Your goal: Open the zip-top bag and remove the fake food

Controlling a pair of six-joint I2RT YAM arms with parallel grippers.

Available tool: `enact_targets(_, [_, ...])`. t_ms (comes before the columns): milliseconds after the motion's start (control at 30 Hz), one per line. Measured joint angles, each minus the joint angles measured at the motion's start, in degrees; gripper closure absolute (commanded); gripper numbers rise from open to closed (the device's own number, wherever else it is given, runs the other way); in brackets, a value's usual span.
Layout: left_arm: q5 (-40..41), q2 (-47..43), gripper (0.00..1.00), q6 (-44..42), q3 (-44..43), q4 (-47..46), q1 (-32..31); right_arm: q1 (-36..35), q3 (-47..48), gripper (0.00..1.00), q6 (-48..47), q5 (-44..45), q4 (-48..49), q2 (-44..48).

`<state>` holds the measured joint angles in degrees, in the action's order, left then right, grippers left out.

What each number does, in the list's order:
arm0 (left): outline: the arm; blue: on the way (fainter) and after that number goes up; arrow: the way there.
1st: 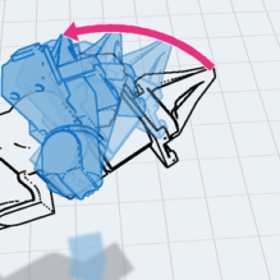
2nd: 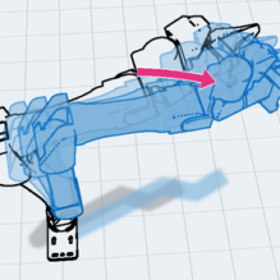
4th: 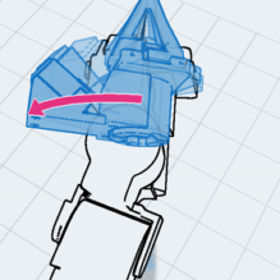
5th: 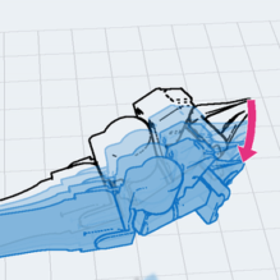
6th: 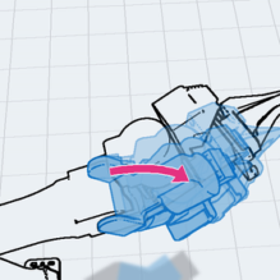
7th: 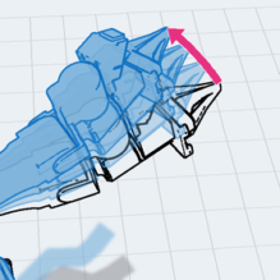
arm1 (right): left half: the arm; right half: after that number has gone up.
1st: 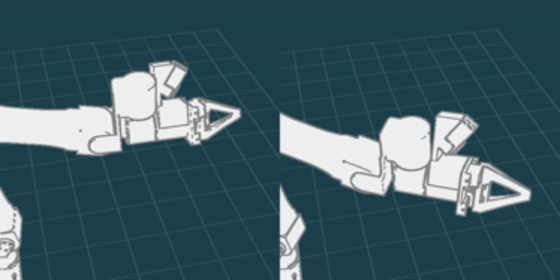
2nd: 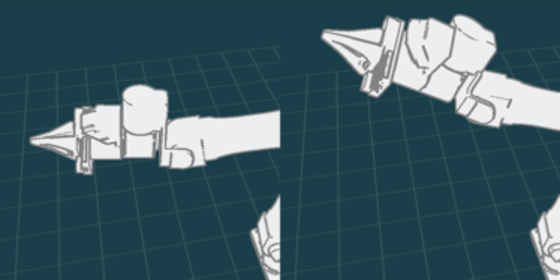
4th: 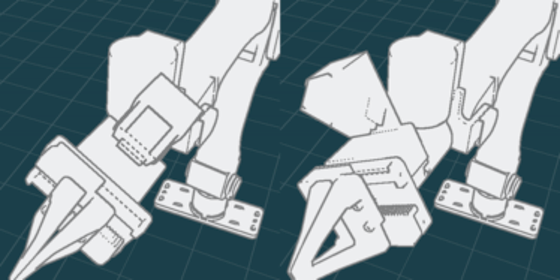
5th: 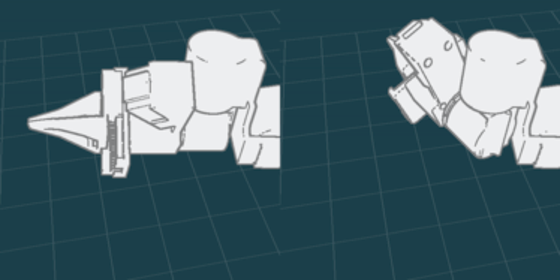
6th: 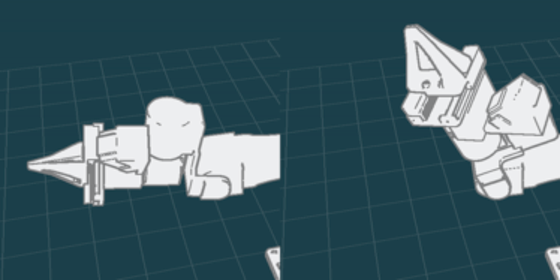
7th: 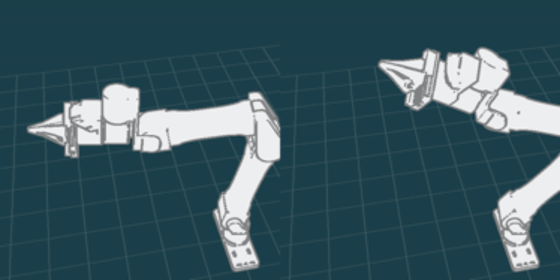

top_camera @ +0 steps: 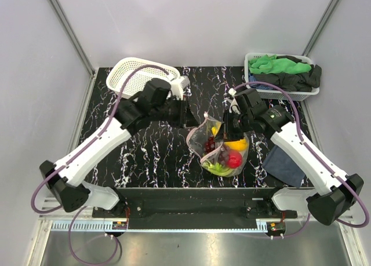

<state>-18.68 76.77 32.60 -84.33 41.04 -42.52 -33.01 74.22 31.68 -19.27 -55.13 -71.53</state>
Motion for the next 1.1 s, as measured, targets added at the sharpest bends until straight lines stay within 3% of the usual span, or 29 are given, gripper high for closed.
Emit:
enact_targets(200, [-1.31,7.08,0.85,3.06,0.79,-0.87,-1.99,-0.04,1.20,1.00,1.22,-0.22,0.42,0.22])
enact_targets(367, [-1.77,9.99,0.80,4.50,3.63,-3.04,-2.97,-0.07,0.70,1.00,2.82,-0.22,1.53,0.59])
enact_targets(500, [-2.10,10.51,0.64,5.81,6.71,-6.99,-3.58,-0.07,-2.03,1.00,5.66,-0.39,4.52,1.81])
enact_targets(833, [-5.33,13.66,0.45,8.85,20.15,-20.74,-3.65,-0.48,-8.90,1.00,12.41,-1.53,13.88,0.33])
enact_targets(1100, [-7.10,15.39,0.43,9.97,26.36,-31.17,-3.63,-0.48,-10.91,1.00,13.66,-2.84,17.68,-3.04])
